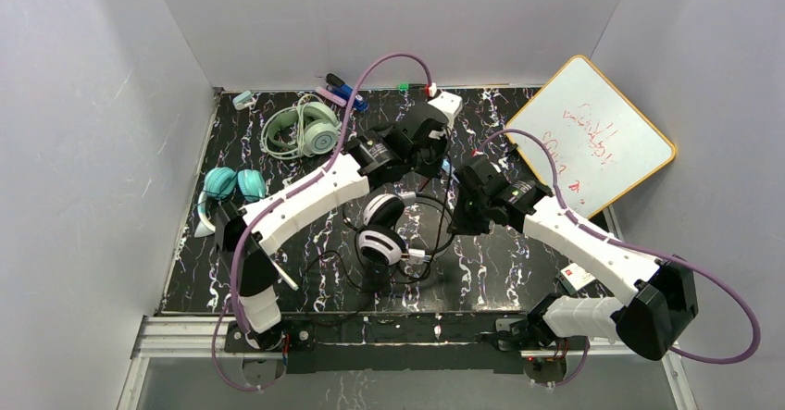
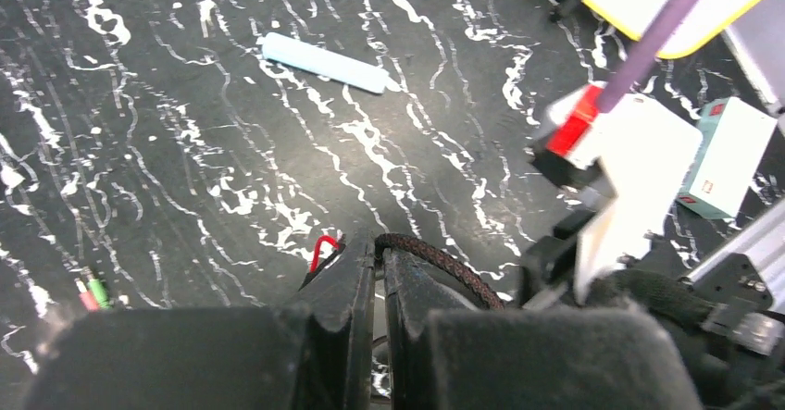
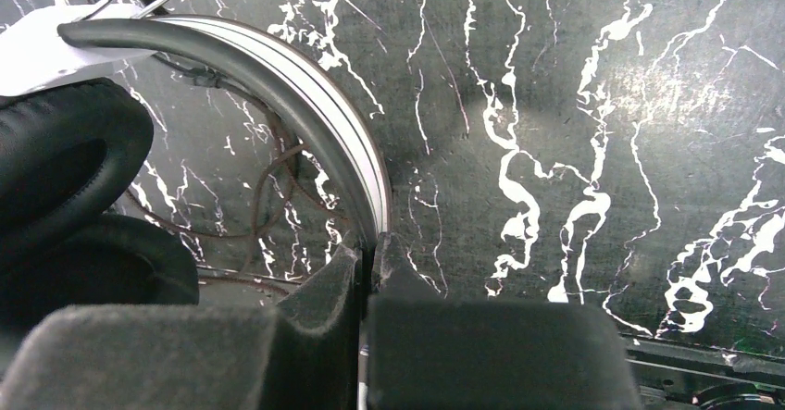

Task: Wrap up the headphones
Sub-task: Wrap the headphones cable around the headphones.

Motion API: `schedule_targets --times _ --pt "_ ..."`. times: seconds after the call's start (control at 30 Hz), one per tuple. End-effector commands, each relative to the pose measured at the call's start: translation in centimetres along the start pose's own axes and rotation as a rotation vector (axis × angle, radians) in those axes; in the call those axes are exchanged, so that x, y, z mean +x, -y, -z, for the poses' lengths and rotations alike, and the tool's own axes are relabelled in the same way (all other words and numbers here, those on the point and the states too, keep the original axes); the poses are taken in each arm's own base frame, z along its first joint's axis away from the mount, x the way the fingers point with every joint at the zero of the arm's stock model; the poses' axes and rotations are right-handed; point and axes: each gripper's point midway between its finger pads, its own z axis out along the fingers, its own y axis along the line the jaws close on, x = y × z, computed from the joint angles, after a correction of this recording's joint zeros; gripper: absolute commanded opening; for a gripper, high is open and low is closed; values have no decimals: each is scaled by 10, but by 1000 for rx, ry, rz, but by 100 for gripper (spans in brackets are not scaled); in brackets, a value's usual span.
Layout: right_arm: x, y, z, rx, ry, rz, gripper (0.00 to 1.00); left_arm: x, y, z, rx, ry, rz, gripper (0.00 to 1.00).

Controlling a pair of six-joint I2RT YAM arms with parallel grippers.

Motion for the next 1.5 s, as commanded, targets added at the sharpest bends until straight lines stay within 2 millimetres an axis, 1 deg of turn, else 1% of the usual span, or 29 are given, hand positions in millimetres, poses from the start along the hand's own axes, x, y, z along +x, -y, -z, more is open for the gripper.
schedule_targets --times 0.0,0.03,0.3,0.37,0.43,0.53,0.67,0.73,0.9,1.0,1.1,1.17,1.2,1.3,1.4,1.47 --pt "-22 -39 25 -139 57 -52 1 -9 29 8 33 44 31 0" --pt "-23 -40 26 -143 59 -52 1 -7 32 8 37 41 32 0" --pt "-26 -43 27 -154 71 -52 1 -9 44 16 78 55 97 0" --pt "-25 -44 28 -159 69 -51 1 -13 42 19 71 84 107 0" --pt "-24 -46 30 -172 64 -50 1 -20 23 22 -16 126 72 0" --pt "-21 -43 34 -178 63 -44 1 -33 -18 25 -142 164 56 0" --pt "-16 -33 37 -169 71 -35 1 -49 -64 23 -147 145 105 0" --pt "-14 -30 39 -173 73 -27 1 -54 -83 24 -161 137 107 0" --pt "-10 -20 40 -147 79 -14 1 -62 -106 31 -162 127 96 0" --pt "-10 -23 44 -164 79 1 1 -60 -121 30 -177 111 93 0" --pt "-11 -28 50 -189 74 19 1 -50 -144 23 -213 77 102 0" --pt "-12 -32 56 -206 73 29 1 -43 -155 19 -219 57 118 0" --pt "-12 -33 58 -209 74 30 1 -39 -158 17 -215 49 126 0" --pt "-15 -41 69 -247 77 38 1 -30 -159 12 -198 33 127 0" --pt "-14 -50 79 -294 67 63 1 -20 -168 7 -211 14 138 0" --pt "-15 -51 85 -303 72 70 1 -12 -174 3 -210 -5 142 0"
